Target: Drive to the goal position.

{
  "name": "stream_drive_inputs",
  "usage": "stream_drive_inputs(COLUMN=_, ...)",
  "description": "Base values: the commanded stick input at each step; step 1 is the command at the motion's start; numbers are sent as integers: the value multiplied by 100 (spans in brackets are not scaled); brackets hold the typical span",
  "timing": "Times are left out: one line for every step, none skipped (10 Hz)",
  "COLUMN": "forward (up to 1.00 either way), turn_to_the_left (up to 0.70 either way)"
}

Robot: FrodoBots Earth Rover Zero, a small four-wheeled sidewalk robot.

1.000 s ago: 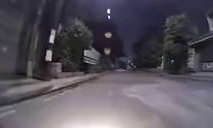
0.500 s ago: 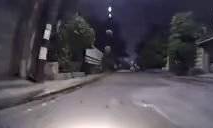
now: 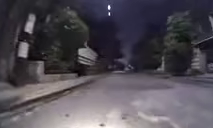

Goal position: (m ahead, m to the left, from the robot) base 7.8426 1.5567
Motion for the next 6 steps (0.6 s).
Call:
stream_drive_inputs(forward=100, turn_to_the_left=-5)
stream_drive_inputs(forward=100, turn_to_the_left=0)
stream_drive_inputs(forward=100, turn_to_the_left=0)
stream_drive_inputs(forward=100, turn_to_the_left=0)
stream_drive_inputs(forward=100, turn_to_the_left=0)
stream_drive_inputs(forward=100, turn_to_the_left=0)
